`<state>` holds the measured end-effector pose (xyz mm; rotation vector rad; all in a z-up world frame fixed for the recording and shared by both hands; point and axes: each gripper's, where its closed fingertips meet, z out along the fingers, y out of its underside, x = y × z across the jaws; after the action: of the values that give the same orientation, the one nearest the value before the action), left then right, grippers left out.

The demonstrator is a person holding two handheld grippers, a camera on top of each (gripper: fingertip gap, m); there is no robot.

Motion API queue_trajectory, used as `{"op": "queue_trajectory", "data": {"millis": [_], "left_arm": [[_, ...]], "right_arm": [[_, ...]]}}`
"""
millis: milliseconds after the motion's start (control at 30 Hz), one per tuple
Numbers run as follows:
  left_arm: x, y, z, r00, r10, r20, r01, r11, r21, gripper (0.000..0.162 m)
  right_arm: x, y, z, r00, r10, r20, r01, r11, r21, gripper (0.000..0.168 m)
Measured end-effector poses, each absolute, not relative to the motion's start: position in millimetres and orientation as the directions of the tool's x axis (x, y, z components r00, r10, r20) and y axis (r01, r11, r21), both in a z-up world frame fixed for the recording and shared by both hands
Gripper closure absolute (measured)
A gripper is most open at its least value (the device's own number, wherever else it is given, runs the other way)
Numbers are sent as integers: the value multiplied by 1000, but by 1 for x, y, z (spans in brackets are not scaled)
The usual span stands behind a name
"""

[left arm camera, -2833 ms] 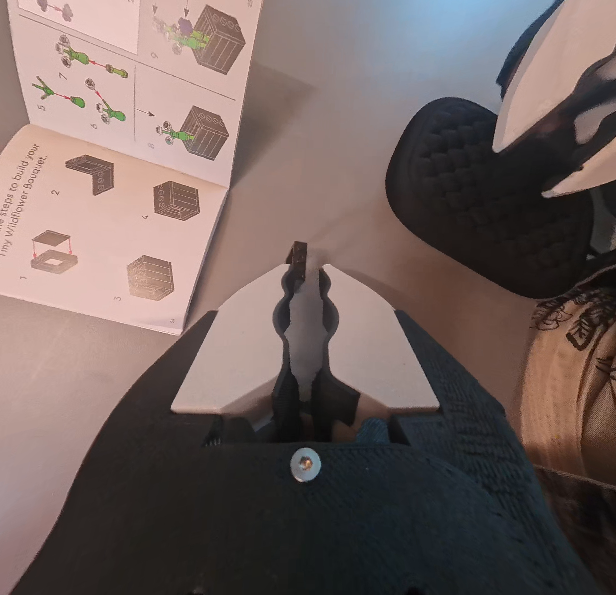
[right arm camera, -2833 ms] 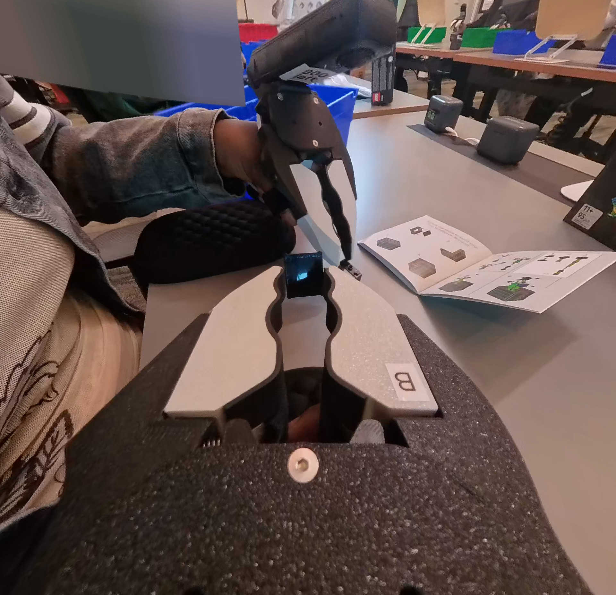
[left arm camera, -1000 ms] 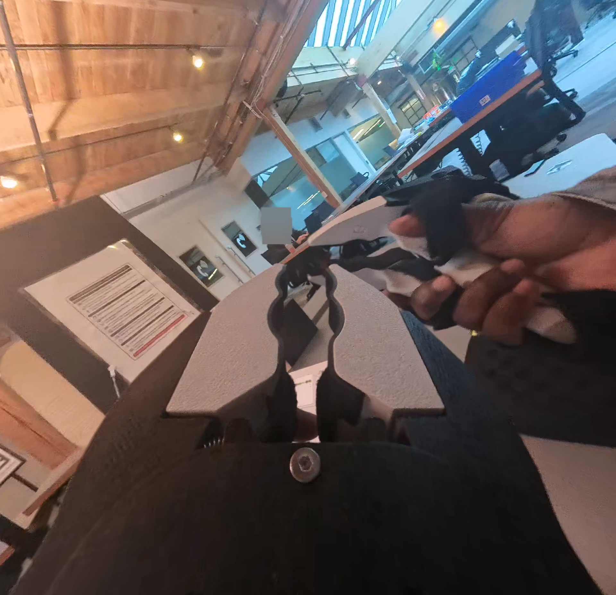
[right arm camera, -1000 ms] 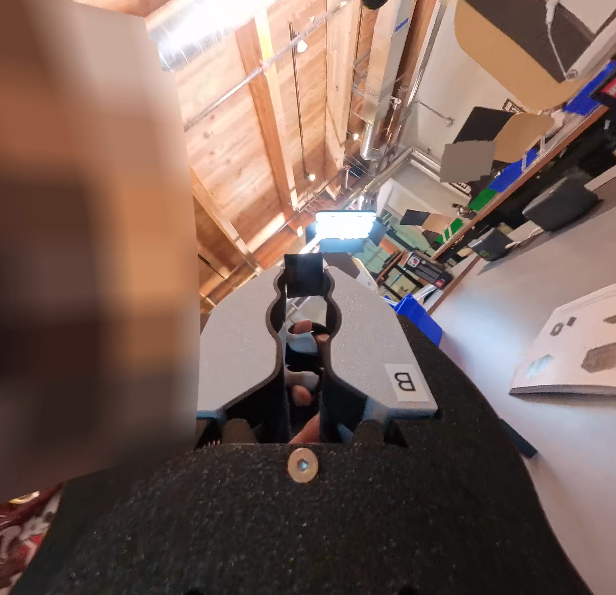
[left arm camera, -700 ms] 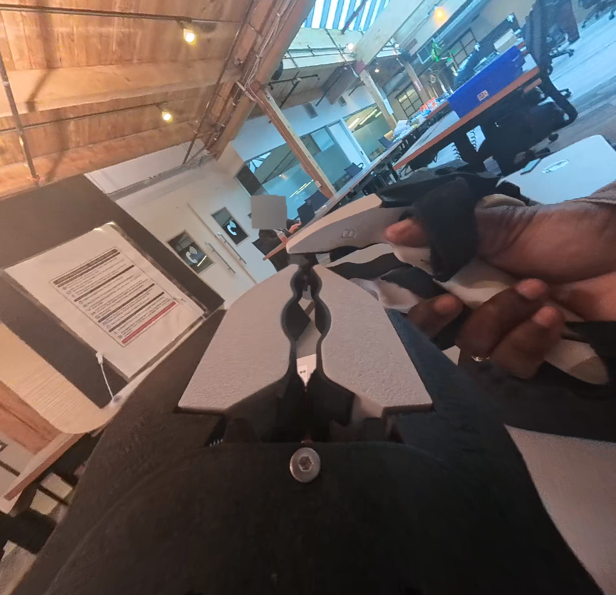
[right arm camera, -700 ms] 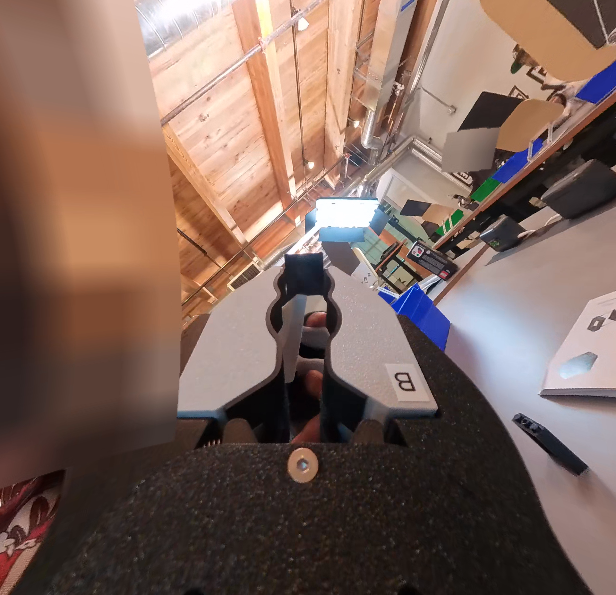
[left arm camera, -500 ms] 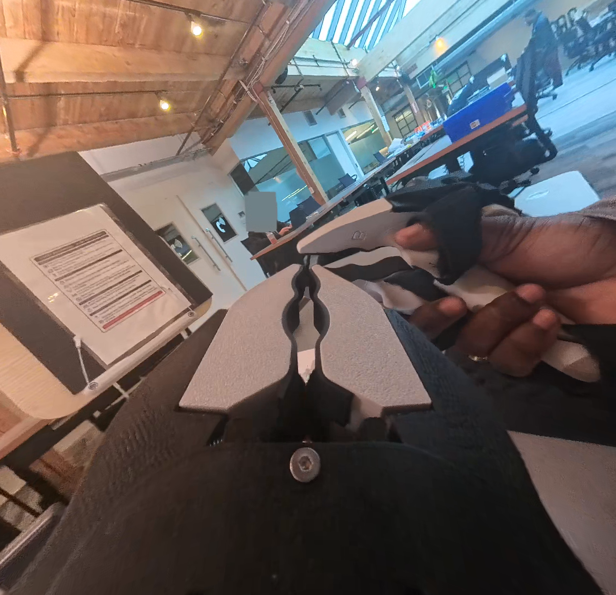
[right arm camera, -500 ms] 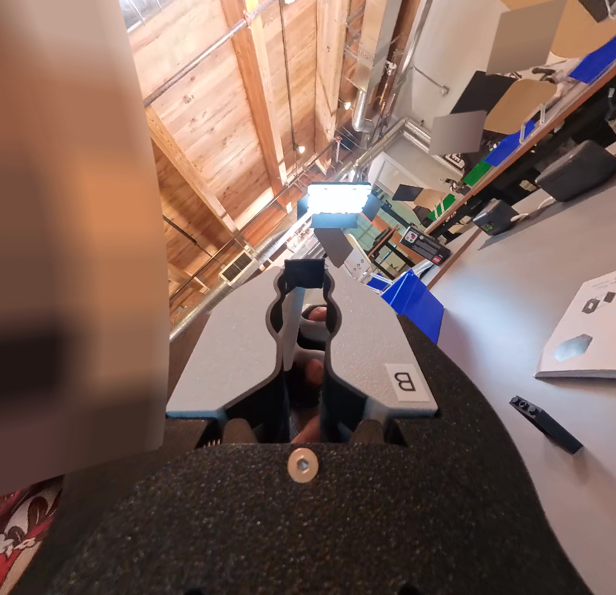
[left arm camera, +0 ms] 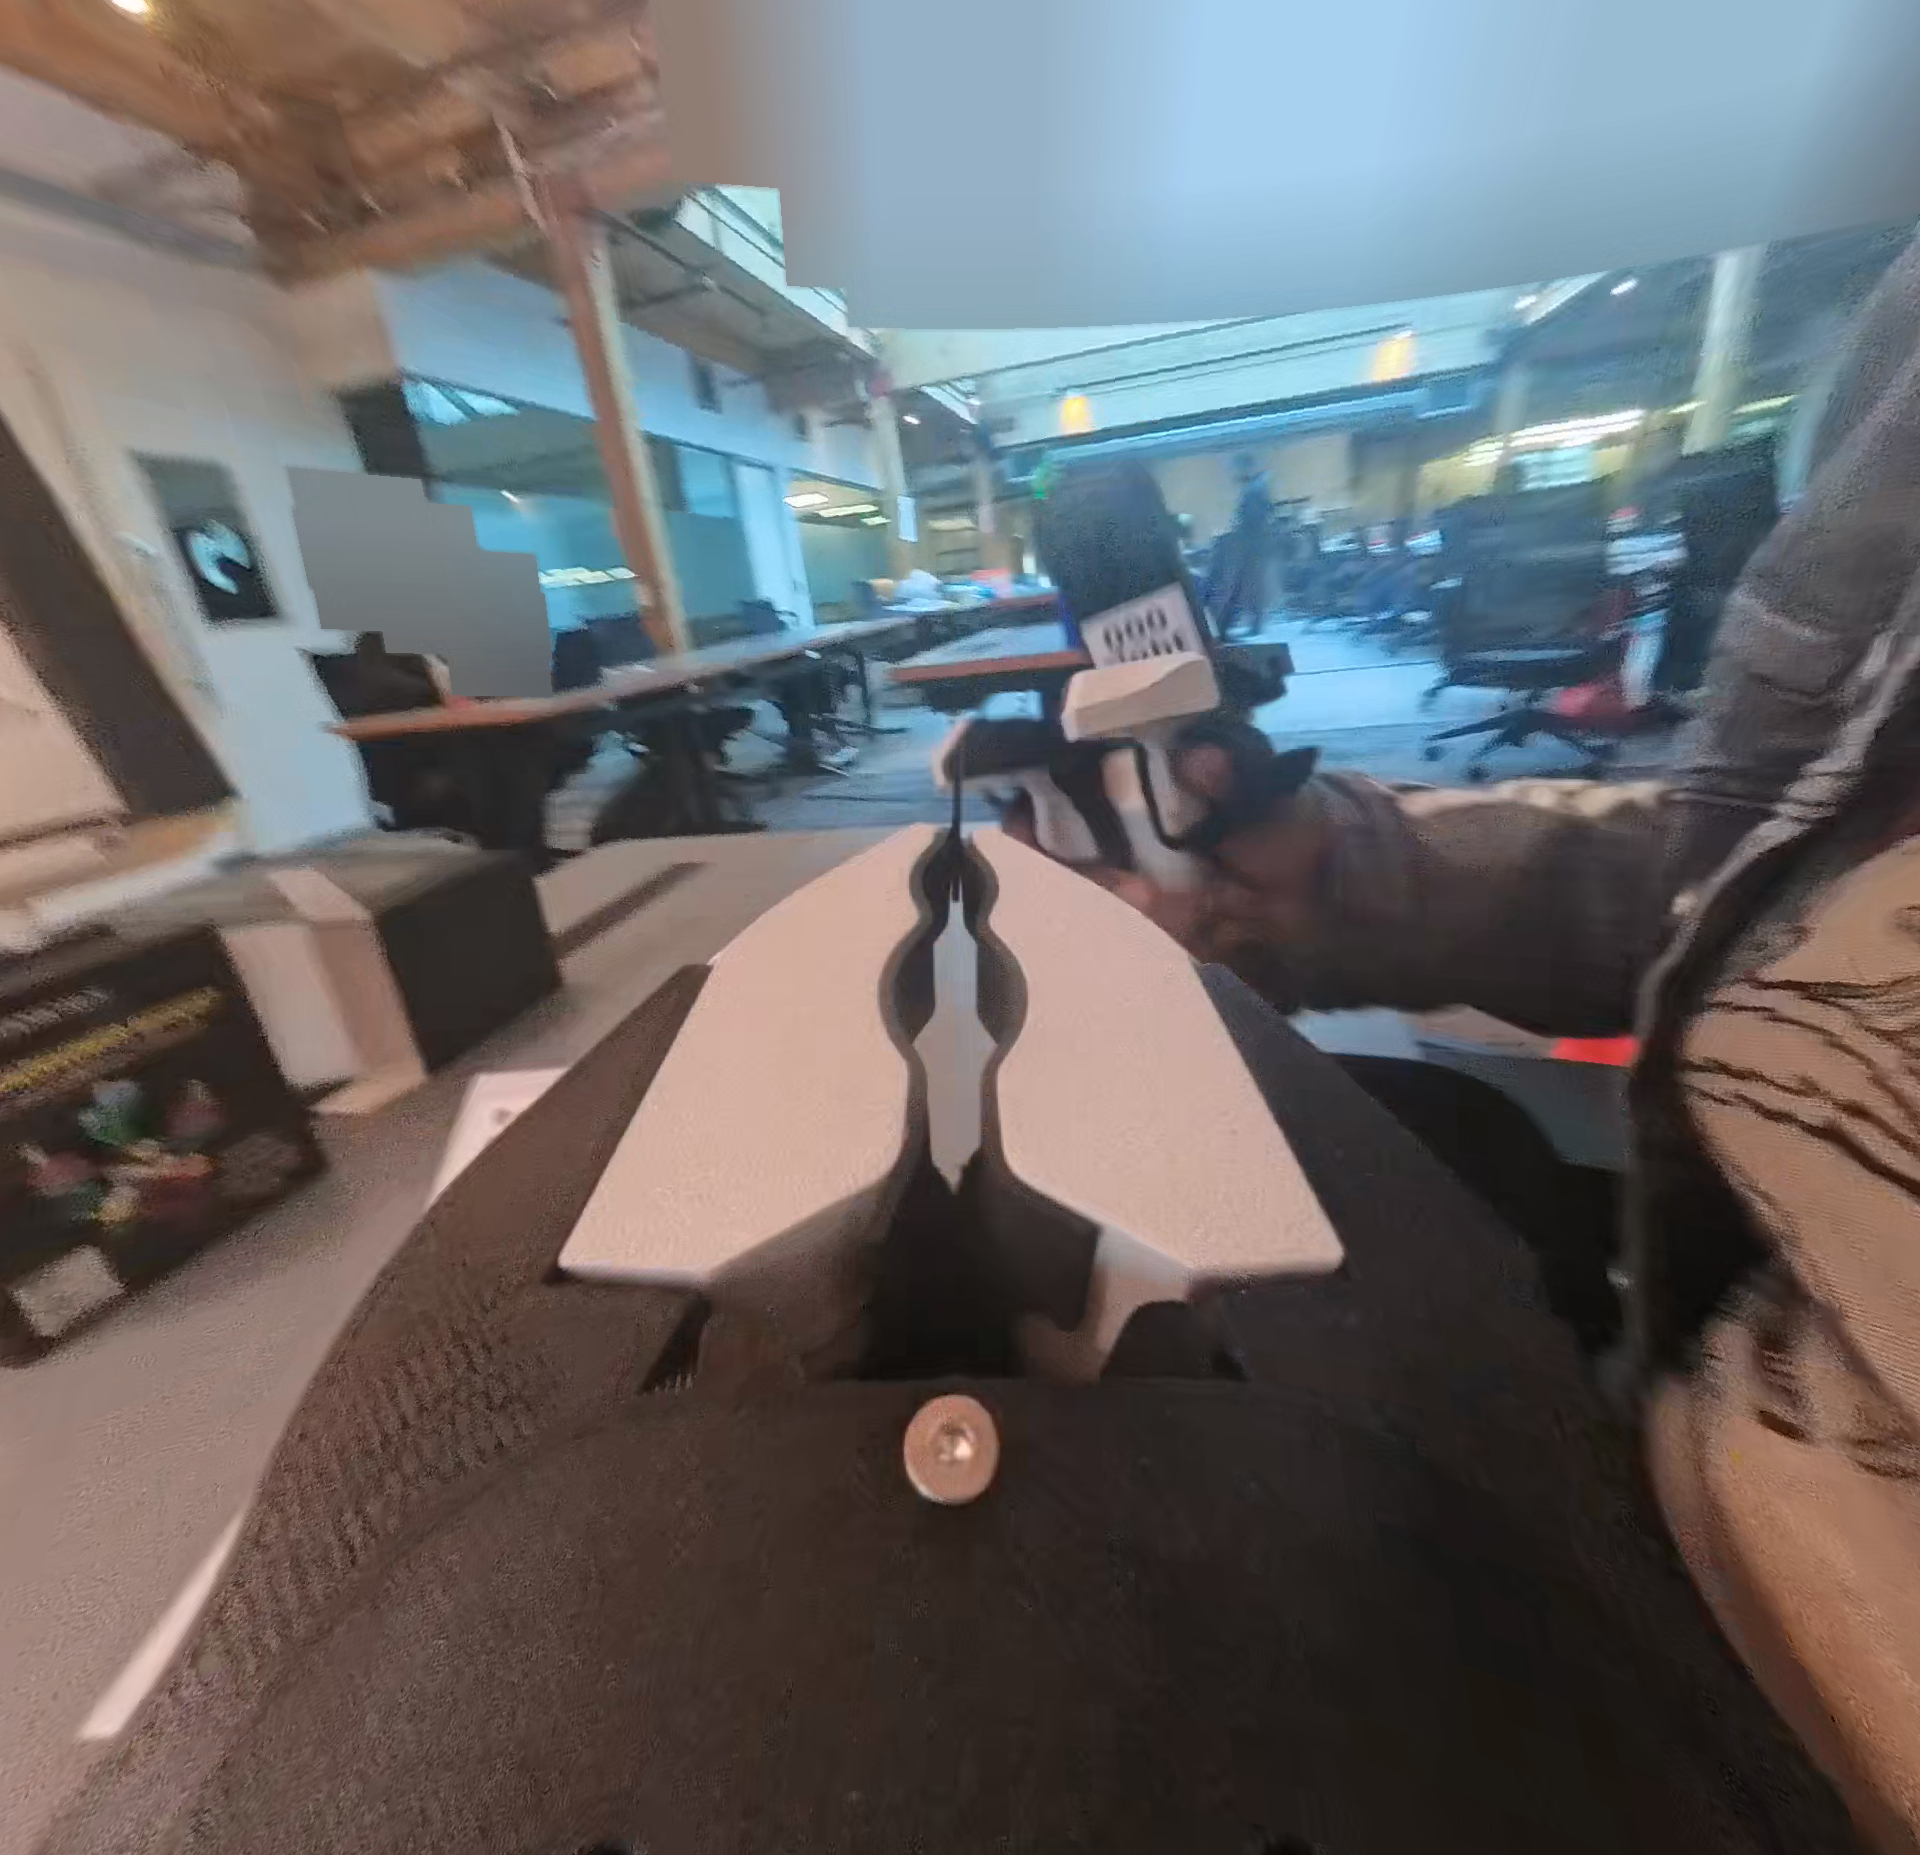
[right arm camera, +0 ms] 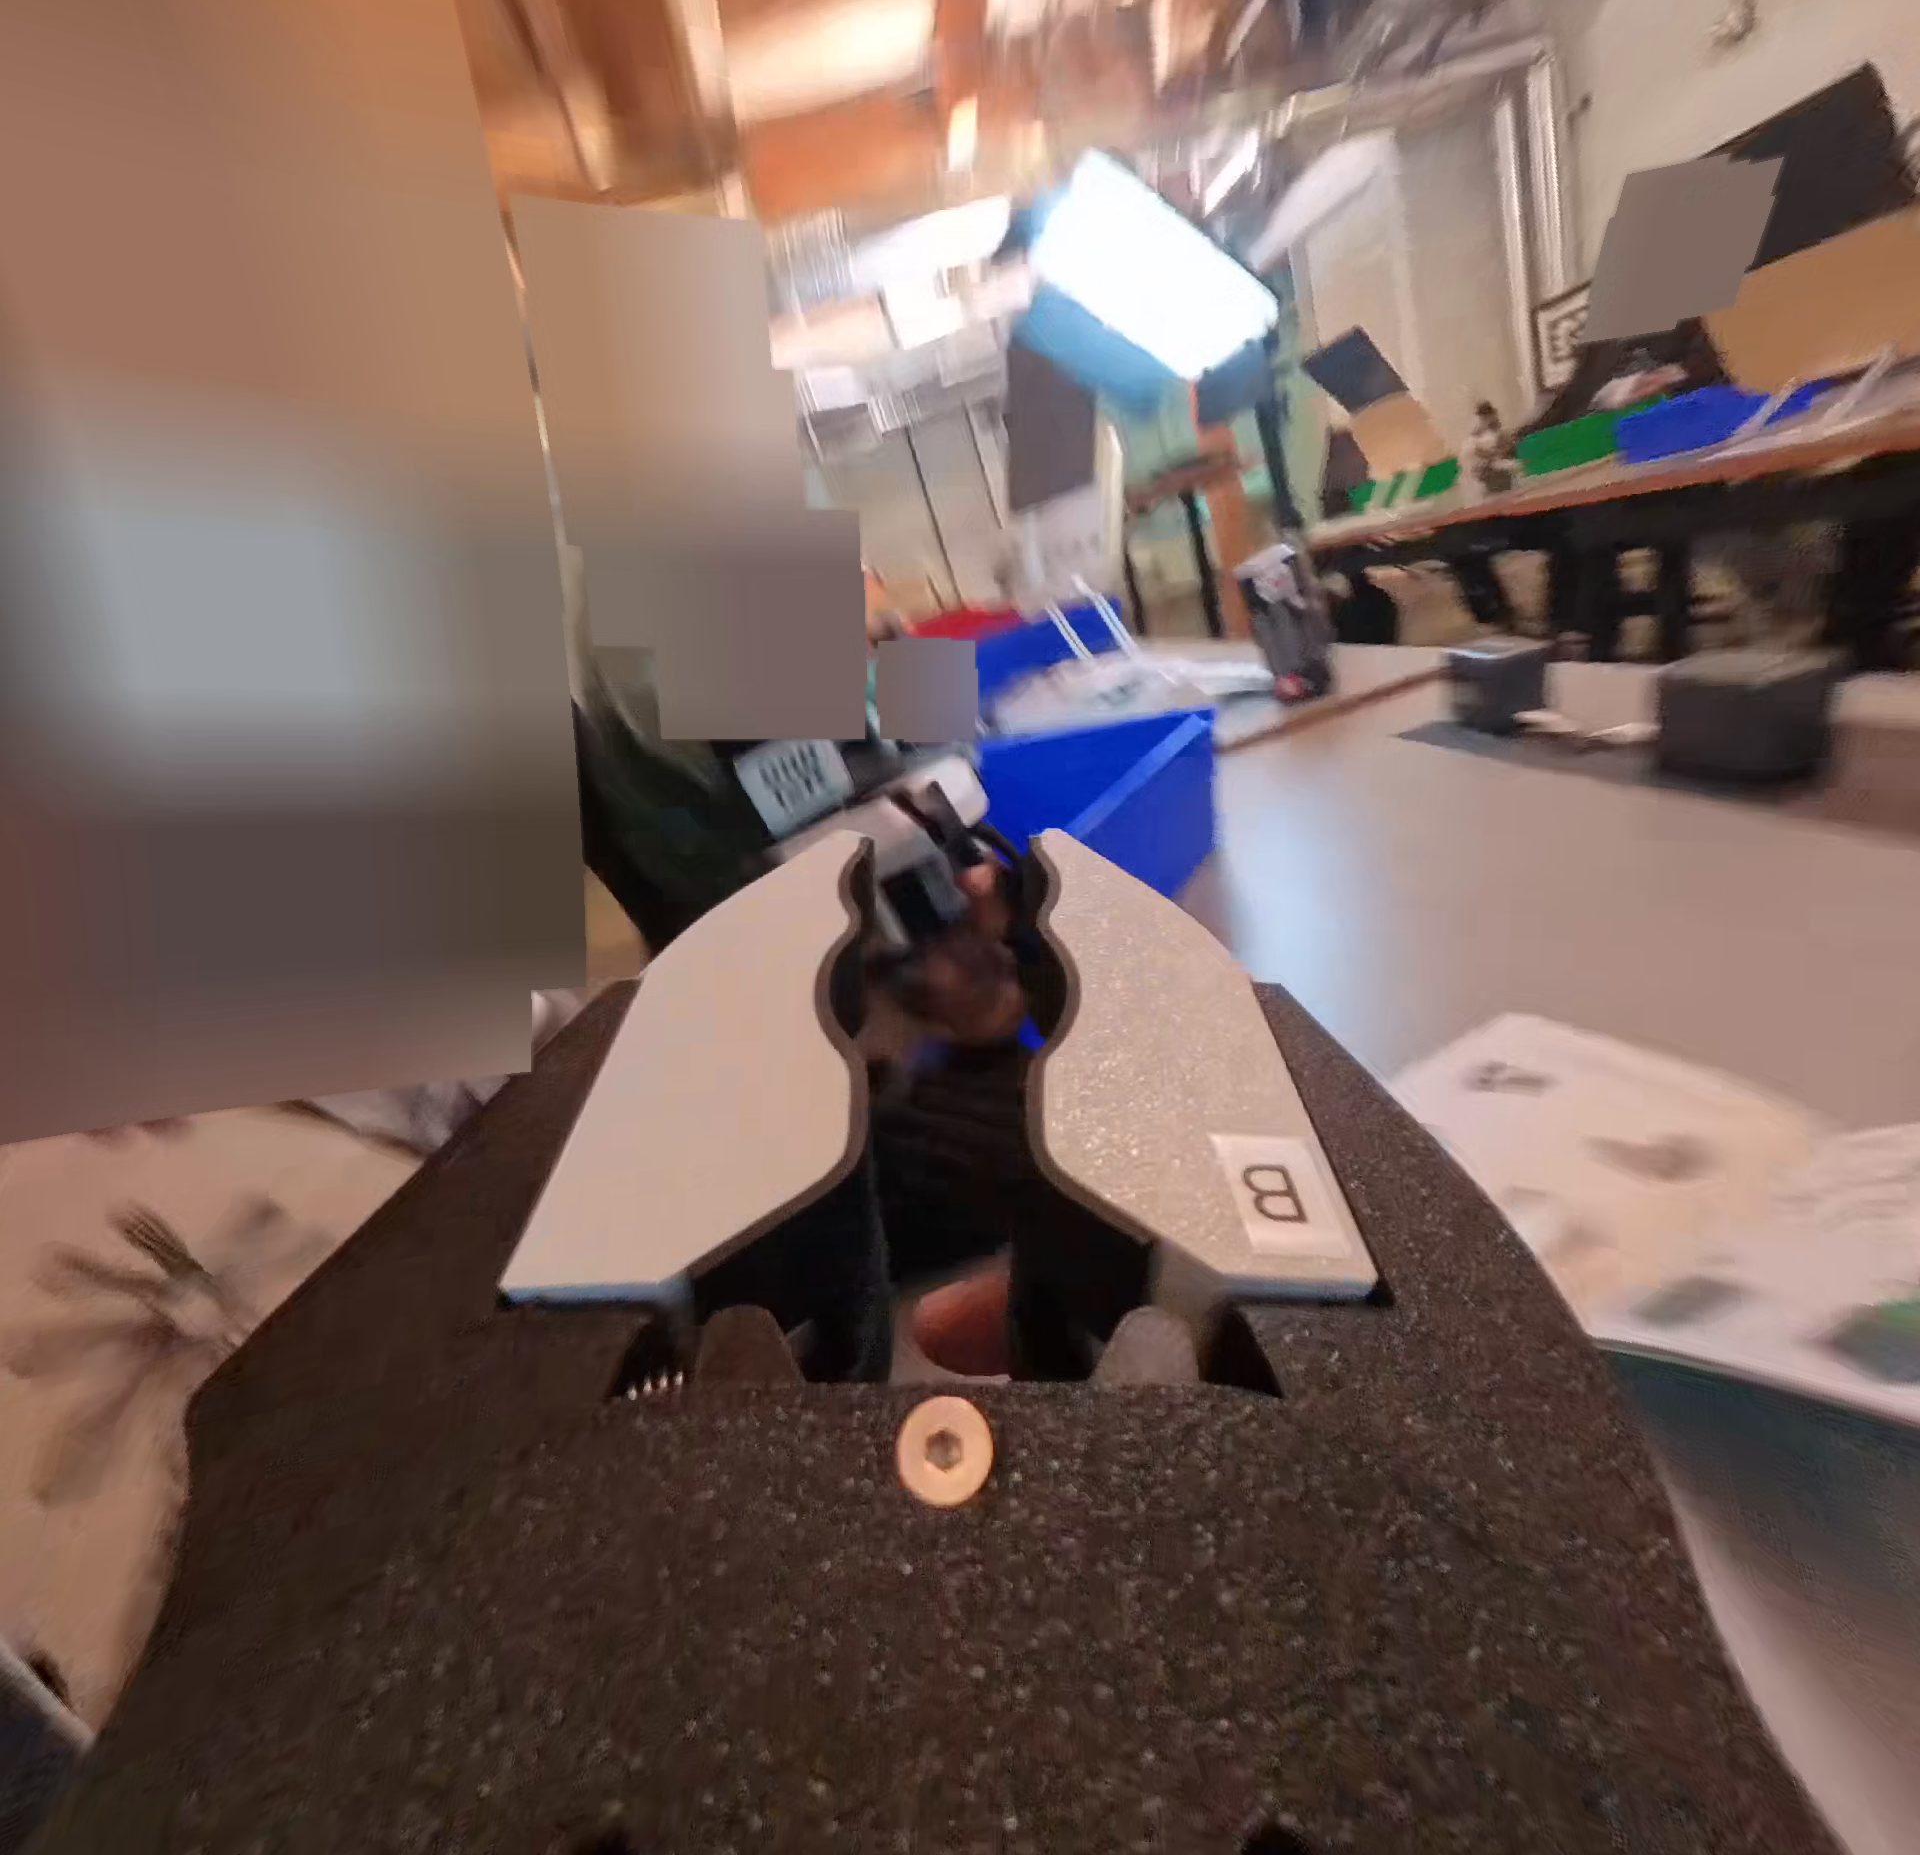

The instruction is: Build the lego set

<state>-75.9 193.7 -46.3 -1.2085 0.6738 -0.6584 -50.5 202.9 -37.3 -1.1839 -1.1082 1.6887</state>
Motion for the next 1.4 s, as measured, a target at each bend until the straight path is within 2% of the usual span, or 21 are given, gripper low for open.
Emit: {"op": "queue_trajectory", "data": {"millis": [33, 100, 200, 267, 333, 433, 500, 533, 600, 700, 800, 967, 1067, 1200, 1233, 1267, 1300, 1400], "left_arm": [[-77, 191, -50, 606, -790, -88, 104, 189, -976, 160], [-77, 187, -57, 564, -823, -72, 84, 144, -986, 160], [-74, 183, -60, 532, -844, -65, 71, 121, -990, 160], [-70, 181, -63, 509, -858, -71, 50, 112, -992, 160], [-67, 181, -67, 497, -864, -79, 22, 104, -994, 160], [-69, 183, -74, 496, -864, -86, -38, 77, -996, 159], [-81, 193, -85, 541, -834, -106, -151, 27, -988, 136], [-91, 201, -95, 589, -801, -109, -218, -28, -976, 134], [-112, 216, -123, 683, -727, -75, -327, -213, -920, 135], [-113, 217, -157, 694, -719, 38, -393, -422, -817, 138], [-111, 215, -182, 664, -748, 5, -532, -477, -700, 132], [-116, 231, -192, 622, -775, -110, -688, -474, -549, 136], [-109, 226, -204, 578, -816, -23, -724, -500, -476, 138], [-110, 230, -207, 585, -811, -23, -726, -511, -460, 138], [-112, 231, -209, 585, -811, -18, -730, -517, -447, 140], [-113, 229, -213, 582, -813, -8, -738, -524, -424, 151], [-112, 228, -215, 583, -813, 5, -739, -532, -413, 151], [-103, 229, -206, 622, -780, 69, -668, -575, -473, 152]], "right_arm": [[-49, 203, -39, -234, 962, -142, -52, -159, -986, 145], [-52, 198, -44, -223, 972, 78, 49, 91, -995, 151], [-61, 188, -58, -288, 936, 202, 130, 247, -960, 154], [-66, 181, -64, -335, 924, 183, 143, 242, -960, 153], [-70, 181, -65, -325, 928, 184, 125, 236, -964, 164], [-68, 181, -72, -329, 920, 213, 135, 269, -954, 167], [-63, 192, -76, -277, 935, 220, 149, 268, -952, 167], [-59, 199, -77, -245, 949, 200, 161, 243, -957, 167], [-51, 212, -83, -182, 971, 154, 186, 188, -965, 168], [-43, 220, -95, -127, 983, 132, 223, 157, -962, 168], [-38, 217, -101, -116, 988, 105, 213, 128, -969, 168], [-27, 217, -103, -78, 994, 77, 185, 90, -979, 168], [-19, 217, -99, -57, 995, 77, 161, 85, -983, 168], [-8, 218, -98, -35, 996, 81, 149, 85, -985, 168], [-6, 218, -98, -30, 996, 82, 142, 85, -986, 168], [-3, 218, -98, -26, 996, 82, 136, 85, -987, 168], [0, 219, -97, -20, 996, 82, 130, 84, -988, 168], [10, 223, -96, 2, 997, 73, 119, 72, -990, 168]]}}
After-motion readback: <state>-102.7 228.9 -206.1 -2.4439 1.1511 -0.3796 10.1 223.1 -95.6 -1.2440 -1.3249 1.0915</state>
